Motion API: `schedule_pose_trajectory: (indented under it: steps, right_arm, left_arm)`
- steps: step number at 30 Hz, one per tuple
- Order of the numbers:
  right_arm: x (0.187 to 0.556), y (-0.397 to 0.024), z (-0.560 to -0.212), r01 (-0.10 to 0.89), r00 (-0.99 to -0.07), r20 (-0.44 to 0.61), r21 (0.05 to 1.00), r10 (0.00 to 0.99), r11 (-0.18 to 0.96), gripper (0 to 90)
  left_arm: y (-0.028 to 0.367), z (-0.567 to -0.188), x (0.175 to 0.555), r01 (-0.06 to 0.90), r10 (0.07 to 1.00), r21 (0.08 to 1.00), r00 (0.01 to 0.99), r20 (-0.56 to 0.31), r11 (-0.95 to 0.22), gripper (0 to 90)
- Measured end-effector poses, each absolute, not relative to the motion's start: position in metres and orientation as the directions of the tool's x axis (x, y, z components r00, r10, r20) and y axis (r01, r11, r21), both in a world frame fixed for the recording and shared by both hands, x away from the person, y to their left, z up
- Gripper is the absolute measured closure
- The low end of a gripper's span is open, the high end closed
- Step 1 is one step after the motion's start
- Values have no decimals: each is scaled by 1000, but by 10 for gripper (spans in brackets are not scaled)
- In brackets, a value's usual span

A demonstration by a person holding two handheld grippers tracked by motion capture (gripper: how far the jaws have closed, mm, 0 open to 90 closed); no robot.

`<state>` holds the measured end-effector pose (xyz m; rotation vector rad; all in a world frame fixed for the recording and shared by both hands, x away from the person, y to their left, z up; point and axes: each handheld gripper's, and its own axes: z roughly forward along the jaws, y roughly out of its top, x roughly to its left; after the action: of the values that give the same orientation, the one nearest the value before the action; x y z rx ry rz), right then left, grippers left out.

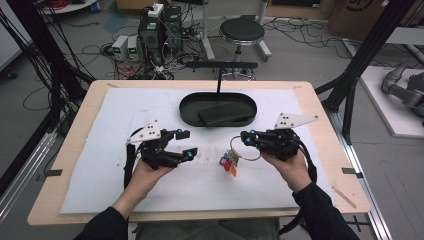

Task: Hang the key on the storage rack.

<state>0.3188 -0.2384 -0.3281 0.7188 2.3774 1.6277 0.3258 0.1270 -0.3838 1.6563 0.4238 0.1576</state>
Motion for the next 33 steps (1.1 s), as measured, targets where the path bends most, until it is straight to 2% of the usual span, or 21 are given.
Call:
schedule_pose_trajectory:
  steps: [12, 22, 28, 33]
  right_arm:
    - [321, -219, -326, 271, -894, 120, 913, 432, 306, 877]
    - [320, -209, -324, 258, -910, 123, 915, 396, 310, 877]
    - [319, -204, -324, 252, -920, 126, 916, 371, 314, 877]
    - [318, -201, -324, 244, -931, 130, 917, 340, 316, 877]
  left_arm:
    - [99, -382, 329, 170, 295, 981, 946, -135, -97, 303]
    - [78, -385, 334, 165, 258, 980, 957, -132, -113, 356]
    - [74, -386, 335, 153, 250, 982, 961, -121, -111, 428]
    - [73, -385, 335, 126, 226, 985, 969, -98, -117, 547]
